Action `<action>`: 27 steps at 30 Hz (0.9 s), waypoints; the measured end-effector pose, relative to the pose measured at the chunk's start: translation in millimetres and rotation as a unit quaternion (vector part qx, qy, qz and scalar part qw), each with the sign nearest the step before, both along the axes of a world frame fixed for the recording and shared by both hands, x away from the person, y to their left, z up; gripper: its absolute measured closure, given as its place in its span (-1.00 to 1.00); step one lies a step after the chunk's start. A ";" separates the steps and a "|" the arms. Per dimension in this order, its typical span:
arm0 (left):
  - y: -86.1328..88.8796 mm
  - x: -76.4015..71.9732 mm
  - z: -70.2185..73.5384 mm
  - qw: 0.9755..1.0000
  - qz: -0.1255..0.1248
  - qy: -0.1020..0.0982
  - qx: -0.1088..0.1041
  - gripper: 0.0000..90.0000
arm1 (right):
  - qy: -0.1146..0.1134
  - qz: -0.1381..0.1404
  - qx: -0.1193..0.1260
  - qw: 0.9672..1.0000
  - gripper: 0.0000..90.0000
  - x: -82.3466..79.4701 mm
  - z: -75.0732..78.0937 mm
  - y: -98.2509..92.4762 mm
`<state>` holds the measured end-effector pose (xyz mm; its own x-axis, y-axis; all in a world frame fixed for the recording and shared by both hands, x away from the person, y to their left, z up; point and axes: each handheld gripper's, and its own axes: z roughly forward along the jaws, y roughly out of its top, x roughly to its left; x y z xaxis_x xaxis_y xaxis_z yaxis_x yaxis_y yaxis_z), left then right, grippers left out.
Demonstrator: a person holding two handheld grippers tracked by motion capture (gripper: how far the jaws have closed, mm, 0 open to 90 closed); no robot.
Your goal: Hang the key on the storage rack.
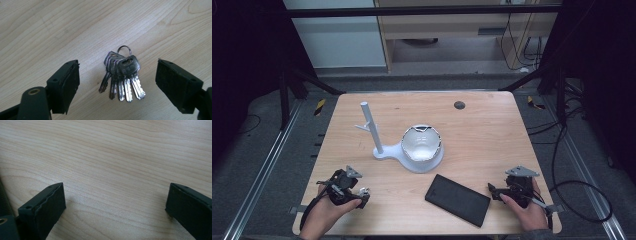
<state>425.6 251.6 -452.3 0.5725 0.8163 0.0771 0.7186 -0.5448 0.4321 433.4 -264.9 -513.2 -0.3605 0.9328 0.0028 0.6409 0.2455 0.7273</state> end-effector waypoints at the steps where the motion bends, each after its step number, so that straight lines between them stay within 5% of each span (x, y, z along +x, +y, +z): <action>1: 0.0 0.2 -0.2 1.000 0.000 0.001 0.001 -0.51 | 0.000 0.000 0.000 1.000 -0.94 0.0 0.0 0.0; 19: -4.5 -0.2 -17.8 0.999 -0.011 0.031 0.023 -0.32 | 0.000 -0.001 0.001 1.000 -0.94 0.0 -0.1 0.2; 27: 0.1 1.7 -18.3 0.999 -0.023 0.038 0.010 0.05 | -0.001 -0.001 0.000 1.000 -0.94 -0.1 -0.1 0.1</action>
